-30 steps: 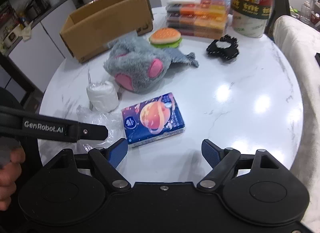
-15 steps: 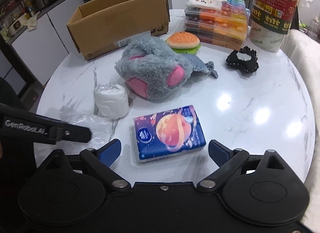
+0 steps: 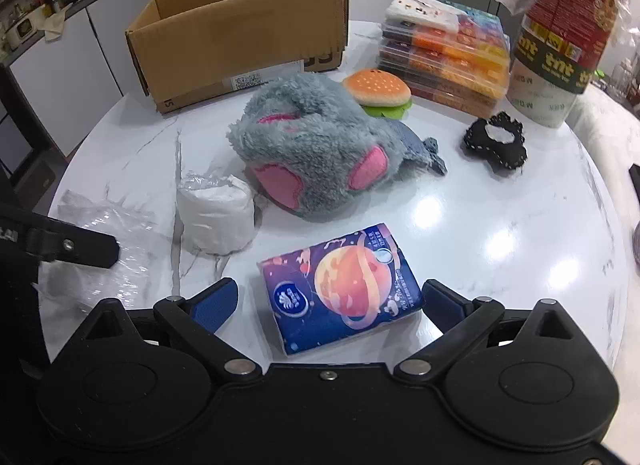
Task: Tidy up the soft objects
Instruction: 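Grasp the clear plastic bag with the left tool while the right tool grasps the blue tissue pack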
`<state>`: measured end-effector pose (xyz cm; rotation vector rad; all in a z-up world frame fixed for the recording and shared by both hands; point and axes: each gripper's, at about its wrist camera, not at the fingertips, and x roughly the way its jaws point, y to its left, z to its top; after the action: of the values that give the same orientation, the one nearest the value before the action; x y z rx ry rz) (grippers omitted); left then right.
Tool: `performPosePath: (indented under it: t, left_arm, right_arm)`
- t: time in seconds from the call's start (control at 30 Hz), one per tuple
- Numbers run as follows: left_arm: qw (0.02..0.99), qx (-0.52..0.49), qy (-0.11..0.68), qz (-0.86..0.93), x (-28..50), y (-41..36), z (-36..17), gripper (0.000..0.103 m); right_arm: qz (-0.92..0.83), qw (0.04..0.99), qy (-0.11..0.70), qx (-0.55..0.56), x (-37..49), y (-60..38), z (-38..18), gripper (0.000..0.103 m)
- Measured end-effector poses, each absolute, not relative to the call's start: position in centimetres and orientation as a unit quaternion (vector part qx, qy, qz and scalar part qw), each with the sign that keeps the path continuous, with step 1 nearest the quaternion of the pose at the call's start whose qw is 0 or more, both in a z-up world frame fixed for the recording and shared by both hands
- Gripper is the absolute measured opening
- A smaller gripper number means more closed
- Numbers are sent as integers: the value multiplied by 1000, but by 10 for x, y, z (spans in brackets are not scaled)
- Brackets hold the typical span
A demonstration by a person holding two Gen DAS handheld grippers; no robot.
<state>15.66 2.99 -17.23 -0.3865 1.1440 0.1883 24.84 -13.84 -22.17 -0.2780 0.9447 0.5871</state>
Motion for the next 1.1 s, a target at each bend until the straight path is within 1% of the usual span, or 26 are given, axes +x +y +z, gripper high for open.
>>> performPosePath:
  t: [0.03,0.1,0.13,0.17,0.2,0.43,0.73,1.1]
  left_arm:
    - [820,-177,538,89,156,31,-171,27]
    - [820,-172,538,93,155,33,-169,27]
    - [821,-170,537,94,155,34,-167,27]
    - [822,-167,535,95,155,34,-165,27]
    - [824,-165,534,96,154,35,-164,27]
    - [833,-150,522,102,150,44,-150,27]
    - [850,-130,502,96,150,54,-132,27]
    - [869,-118,471,92,160,70,-103,27]
  right_arm:
    - [280,840,446,-132,248,-137,-222,97]
    - [290,834,450,-133,248,-133,-225,87]
    - [291,835,447,-136,247,-132,-225,86]
    - [293,836,441,-141,245,-131,-225,81]
    - [295,837,439,-144,244,-130,-225,80]
    - [289,837,453,-109,242,-140,-216,78]
    - [276,856,429,-81,238,-144,-182,78]
    - [287,874,385,-76,243,-127,-131,78]
